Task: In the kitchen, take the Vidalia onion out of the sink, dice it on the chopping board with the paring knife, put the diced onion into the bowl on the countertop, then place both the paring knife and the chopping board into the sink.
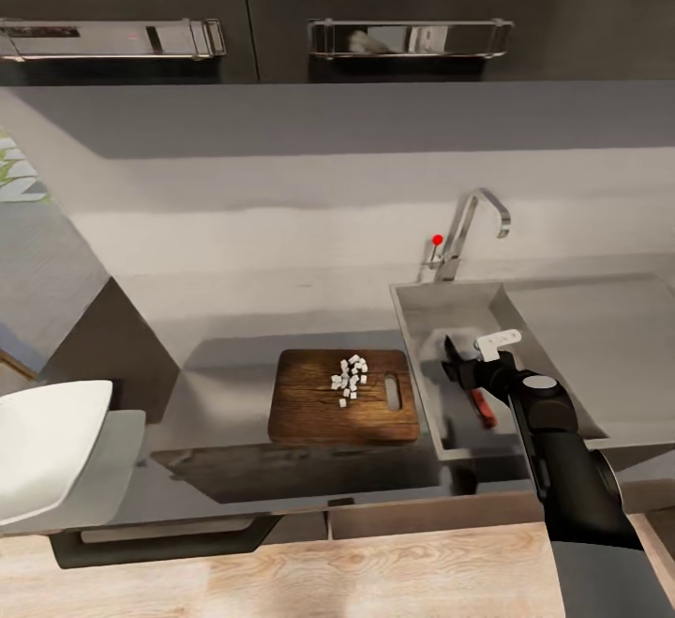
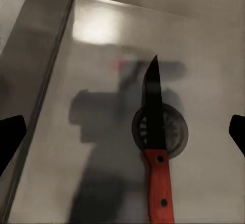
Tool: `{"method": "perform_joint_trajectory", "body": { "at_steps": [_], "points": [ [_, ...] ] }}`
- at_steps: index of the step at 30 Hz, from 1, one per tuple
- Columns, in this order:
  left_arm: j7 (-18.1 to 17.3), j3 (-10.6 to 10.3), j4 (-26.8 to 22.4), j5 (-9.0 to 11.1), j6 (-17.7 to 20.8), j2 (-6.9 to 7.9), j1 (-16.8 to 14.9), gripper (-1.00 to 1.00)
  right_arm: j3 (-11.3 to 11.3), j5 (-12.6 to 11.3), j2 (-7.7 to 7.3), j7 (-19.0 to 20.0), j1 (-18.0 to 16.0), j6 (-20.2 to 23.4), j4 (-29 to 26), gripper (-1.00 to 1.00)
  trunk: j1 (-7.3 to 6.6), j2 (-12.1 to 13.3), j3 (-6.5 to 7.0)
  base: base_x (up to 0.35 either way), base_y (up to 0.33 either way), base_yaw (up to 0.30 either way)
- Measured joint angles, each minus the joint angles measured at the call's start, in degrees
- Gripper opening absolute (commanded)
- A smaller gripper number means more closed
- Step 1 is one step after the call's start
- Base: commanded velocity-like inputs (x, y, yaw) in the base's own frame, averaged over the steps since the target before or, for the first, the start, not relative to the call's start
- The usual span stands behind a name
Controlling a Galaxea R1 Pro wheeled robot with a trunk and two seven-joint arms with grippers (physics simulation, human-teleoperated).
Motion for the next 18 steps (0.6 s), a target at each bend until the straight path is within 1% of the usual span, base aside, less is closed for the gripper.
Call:
{"method": "perform_joint_trajectory", "body": {
  "at_steps": [7, 18],
  "points": [
    [0.0, 0.0, 0.0, 0.0, 0.0, -0.01, 0.0, 1.00, 0.0, 0.0, 0.00, 0.0, 0.0, 0.0, 0.0, 1.00, 0.00, 0.0, 0.00, 0.000, 0.138, -0.002],
    [0.0, 0.0, 0.0, 0.0, 0.0, 0.01, 0.0, 1.00, 0.0, 0.0, 0.00, 0.0, 0.0, 0.0, 0.0, 1.00, 0.00, 0.0, 0.00, 0.000, 0.185, 0.000]
  ]
}}
